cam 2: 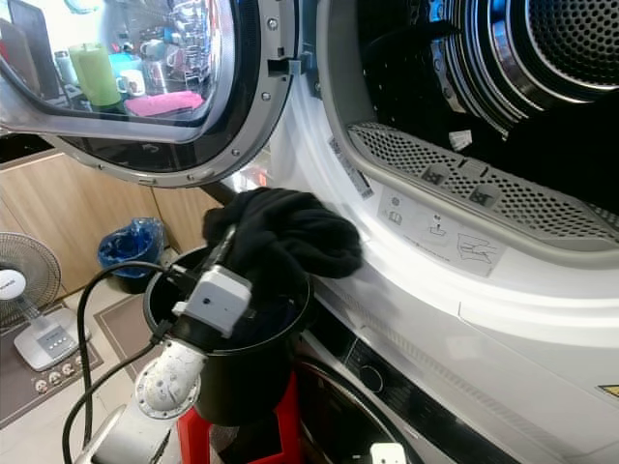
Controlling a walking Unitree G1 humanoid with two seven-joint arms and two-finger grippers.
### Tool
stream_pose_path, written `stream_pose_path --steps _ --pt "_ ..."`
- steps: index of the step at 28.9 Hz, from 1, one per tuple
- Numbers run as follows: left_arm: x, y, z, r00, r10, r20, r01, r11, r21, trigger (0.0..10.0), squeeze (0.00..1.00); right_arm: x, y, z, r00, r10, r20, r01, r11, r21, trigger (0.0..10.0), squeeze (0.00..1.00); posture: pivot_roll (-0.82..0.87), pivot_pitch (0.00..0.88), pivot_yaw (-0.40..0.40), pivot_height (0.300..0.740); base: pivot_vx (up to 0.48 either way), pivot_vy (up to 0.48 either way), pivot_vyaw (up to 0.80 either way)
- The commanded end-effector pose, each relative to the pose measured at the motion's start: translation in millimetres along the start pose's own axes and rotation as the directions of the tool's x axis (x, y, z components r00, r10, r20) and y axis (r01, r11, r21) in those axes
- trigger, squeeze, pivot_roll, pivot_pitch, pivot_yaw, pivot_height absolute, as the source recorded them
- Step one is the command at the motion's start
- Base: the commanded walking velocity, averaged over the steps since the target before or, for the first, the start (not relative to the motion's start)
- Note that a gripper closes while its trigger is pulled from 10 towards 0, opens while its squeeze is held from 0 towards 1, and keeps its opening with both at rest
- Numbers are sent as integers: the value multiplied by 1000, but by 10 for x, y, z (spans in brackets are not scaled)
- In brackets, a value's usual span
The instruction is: Clothes washing
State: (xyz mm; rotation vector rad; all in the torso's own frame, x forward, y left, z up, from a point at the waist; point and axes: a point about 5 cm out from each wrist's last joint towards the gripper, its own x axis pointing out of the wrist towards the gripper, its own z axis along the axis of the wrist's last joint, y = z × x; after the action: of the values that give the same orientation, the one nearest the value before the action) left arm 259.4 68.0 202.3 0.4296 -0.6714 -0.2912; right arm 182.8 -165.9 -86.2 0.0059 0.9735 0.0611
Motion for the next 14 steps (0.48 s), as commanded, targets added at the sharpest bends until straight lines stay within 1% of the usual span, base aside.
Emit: stream_pose_path --steps 1,3,4,7,8,9,10,11,12,13,14 --pt "38 36 197 995 18 97 -21 999 25 0 0 4 19 31 1000 9 19 -10 999 39 10000 0 83 24 -30 740 0 0 0" --pt "2 37 226 994 28 106 -32 999 36 0 0 5 18 43 1000 7 28 -9 998 57 10000 0 87 25 -28 740 0 0 0" --pt "-34 33 244 993 26 112 -34 997 66 0 0 5 24 31 1000 13 18 -14 999 50 10000 0 86 25 -27 740 0 0 0" --pt "-56 27 256 993 20 115 -30 996 87 0 0 5 29 26 1000 19 16 -19 999 42 10000 0 87 25 -27 740 0 0 0" --pt "-65 19 263 993 11 116 -21 996 89 0 0 5 32 30 1000 20 24 -21 998 52 10000 0 94 28 -27 740 0 0 0" --pt "-69 -18 284 991 -38 126 26 995 97 0 0 4 35 29 999 18 31 -20 997 73 10000 0 94 28 -26 740 0 0 0" --pt "-69 -18 284 991 -38 126 26 995 97 0 0 4 35 29 999 18 31 -20 997 73 10000 0 94 28 -26 740 0 0 0" --pt "-62 -46 302 988 -77 133 64 993 95 2784 0 3 36 28 999 17 34 -20 996 84 10000 0 94 28 -26 740 0 0 0" --pt "-59 -48 312 987 -86 137 73 993 97 9294 0 3 38 28 999 17 36 -20 996 89 10000 0 96 27 -23 740 0 0 0" --pt "-55 -45 320 986 -88 139 75 992 99 10000 0 2 38 27 999 17 37 -21 996 92 10000 0 96 27 -23 740 0 0 0" --pt "-45 -27 329 987 -81 139 67 993 100 10000 0 2 39 26 999 19 40 -22 995 98 10000 0 96 27 -23 740 0 0 0"
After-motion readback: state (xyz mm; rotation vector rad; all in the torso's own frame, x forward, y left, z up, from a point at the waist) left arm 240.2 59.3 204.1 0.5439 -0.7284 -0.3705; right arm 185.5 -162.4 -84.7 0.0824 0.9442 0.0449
